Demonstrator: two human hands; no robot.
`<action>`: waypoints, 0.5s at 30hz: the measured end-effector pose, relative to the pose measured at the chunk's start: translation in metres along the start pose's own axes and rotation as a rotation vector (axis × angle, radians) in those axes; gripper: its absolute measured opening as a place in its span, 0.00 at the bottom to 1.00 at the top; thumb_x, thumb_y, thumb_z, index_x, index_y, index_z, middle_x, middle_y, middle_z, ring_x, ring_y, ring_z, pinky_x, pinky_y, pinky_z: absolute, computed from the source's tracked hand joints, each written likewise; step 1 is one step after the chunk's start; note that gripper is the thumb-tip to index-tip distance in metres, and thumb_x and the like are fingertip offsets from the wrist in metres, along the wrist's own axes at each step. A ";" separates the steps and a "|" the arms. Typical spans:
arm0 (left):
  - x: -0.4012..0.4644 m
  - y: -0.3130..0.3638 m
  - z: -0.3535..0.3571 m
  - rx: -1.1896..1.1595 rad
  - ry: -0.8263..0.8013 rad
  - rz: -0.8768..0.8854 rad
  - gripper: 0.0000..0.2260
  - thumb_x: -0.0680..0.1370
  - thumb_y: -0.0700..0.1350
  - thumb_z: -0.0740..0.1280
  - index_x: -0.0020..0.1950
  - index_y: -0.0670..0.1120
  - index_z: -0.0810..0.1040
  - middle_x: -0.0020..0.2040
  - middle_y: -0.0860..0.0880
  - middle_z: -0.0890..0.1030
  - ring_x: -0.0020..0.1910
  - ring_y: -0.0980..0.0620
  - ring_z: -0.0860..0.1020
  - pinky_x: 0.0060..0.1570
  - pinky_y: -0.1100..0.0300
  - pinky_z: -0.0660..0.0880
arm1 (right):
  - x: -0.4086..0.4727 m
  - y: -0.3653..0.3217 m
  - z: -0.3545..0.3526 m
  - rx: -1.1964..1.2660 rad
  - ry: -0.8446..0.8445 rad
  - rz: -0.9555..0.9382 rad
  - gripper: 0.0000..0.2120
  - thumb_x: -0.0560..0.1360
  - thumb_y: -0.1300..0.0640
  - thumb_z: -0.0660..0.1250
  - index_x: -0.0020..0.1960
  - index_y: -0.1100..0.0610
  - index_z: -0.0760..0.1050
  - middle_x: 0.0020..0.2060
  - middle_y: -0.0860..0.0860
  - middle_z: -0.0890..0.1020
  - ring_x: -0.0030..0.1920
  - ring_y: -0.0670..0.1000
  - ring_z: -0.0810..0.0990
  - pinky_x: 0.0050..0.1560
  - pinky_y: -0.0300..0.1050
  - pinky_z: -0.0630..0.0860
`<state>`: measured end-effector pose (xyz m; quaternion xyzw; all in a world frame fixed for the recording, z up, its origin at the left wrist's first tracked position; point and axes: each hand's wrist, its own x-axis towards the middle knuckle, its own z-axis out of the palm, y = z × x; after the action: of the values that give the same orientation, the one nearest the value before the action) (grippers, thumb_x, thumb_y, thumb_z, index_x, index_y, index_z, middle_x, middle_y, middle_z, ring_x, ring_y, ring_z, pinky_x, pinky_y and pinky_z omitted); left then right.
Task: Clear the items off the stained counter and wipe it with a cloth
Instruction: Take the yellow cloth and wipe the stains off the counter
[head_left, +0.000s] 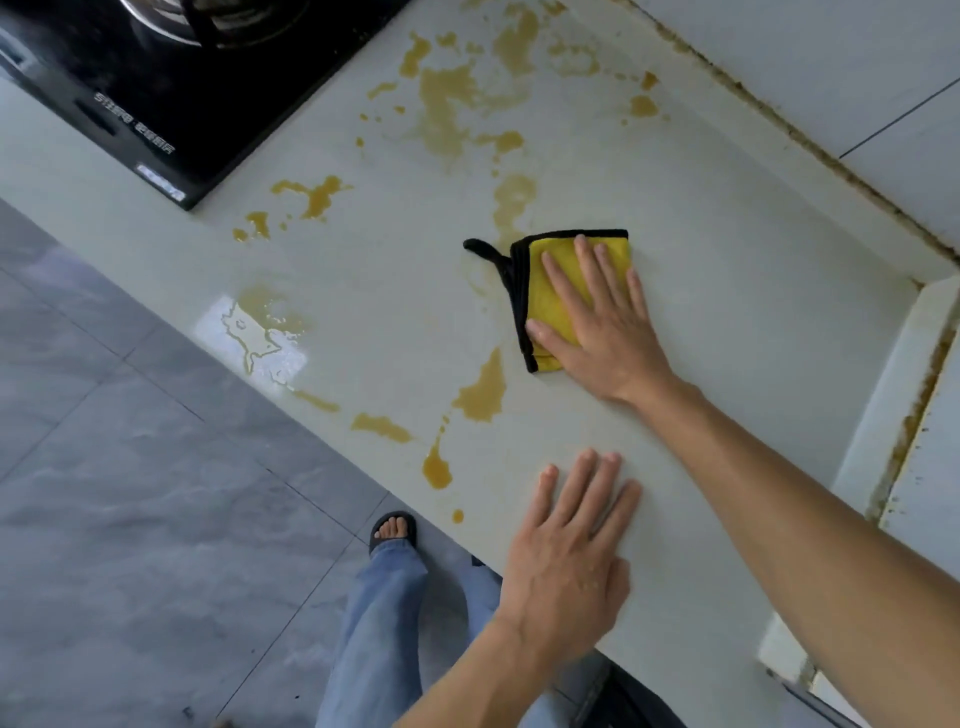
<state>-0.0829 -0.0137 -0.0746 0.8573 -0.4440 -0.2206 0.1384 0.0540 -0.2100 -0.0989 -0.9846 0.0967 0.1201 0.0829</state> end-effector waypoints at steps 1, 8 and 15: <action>-0.001 0.002 0.000 0.000 0.001 -0.011 0.32 0.80 0.55 0.62 0.84 0.50 0.64 0.87 0.47 0.56 0.86 0.44 0.54 0.81 0.39 0.52 | 0.003 0.005 -0.002 0.007 -0.004 0.016 0.38 0.79 0.28 0.47 0.84 0.40 0.41 0.84 0.50 0.40 0.84 0.52 0.39 0.81 0.61 0.40; -0.013 0.035 0.003 0.027 -0.020 -0.233 0.35 0.75 0.53 0.69 0.82 0.49 0.69 0.84 0.46 0.65 0.83 0.42 0.63 0.74 0.37 0.70 | -0.068 -0.036 0.024 -0.002 0.064 0.000 0.39 0.82 0.31 0.48 0.85 0.49 0.41 0.84 0.58 0.41 0.83 0.59 0.39 0.81 0.65 0.41; -0.015 0.042 0.016 -0.011 0.045 -0.265 0.33 0.77 0.52 0.61 0.84 0.50 0.64 0.86 0.47 0.58 0.84 0.42 0.59 0.77 0.36 0.66 | -0.017 -0.045 0.011 -0.011 -0.009 -0.193 0.39 0.80 0.29 0.48 0.85 0.44 0.42 0.84 0.54 0.41 0.84 0.55 0.39 0.81 0.63 0.42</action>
<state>-0.1282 -0.0260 -0.0659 0.9123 -0.3226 -0.2203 0.1228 0.0452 -0.1618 -0.0985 -0.9892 0.0002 0.1167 0.0890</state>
